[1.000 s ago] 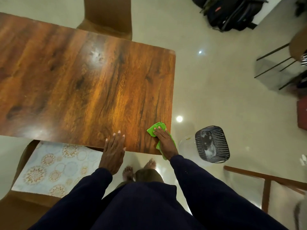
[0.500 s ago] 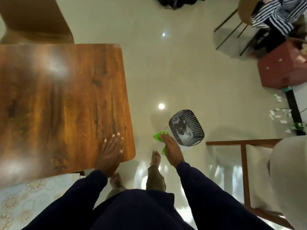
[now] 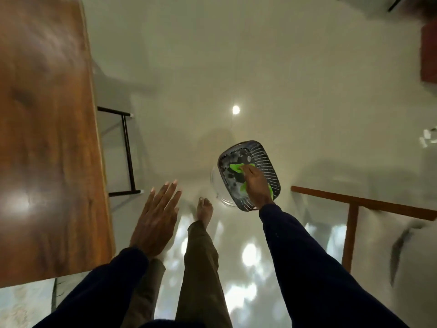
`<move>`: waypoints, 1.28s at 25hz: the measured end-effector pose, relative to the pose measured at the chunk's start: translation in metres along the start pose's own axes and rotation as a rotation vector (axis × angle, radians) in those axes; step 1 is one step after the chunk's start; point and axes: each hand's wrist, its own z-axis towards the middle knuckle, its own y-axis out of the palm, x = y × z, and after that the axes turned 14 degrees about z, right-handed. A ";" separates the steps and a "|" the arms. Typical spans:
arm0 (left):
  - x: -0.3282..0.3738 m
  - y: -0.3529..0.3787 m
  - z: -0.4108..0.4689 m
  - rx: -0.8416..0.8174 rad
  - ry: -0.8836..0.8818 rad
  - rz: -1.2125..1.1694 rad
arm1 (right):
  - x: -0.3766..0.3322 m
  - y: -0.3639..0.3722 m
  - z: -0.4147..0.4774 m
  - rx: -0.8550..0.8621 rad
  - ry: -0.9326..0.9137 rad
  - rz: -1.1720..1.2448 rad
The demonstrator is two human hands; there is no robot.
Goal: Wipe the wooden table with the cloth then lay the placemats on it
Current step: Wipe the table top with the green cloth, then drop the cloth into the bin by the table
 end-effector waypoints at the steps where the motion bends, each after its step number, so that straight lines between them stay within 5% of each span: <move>1: 0.004 0.010 0.006 0.001 -0.012 0.003 | 0.018 0.008 0.014 0.000 0.007 -0.033; 7: 0.011 0.042 0.017 0.015 -0.023 0.022 | 0.063 0.035 0.058 -0.084 0.016 0.004; 16: 0.010 -0.018 -0.004 0.016 -0.015 0.115 | -0.021 -0.006 0.006 -0.021 0.318 0.236; 22: -0.006 -0.066 -0.043 0.134 -0.159 0.096 | -0.109 -0.014 -0.035 -0.153 -0.008 0.164; 32: -0.031 -0.109 -0.154 0.306 -0.448 0.035 | -0.271 -0.031 -0.077 -0.233 -0.181 0.084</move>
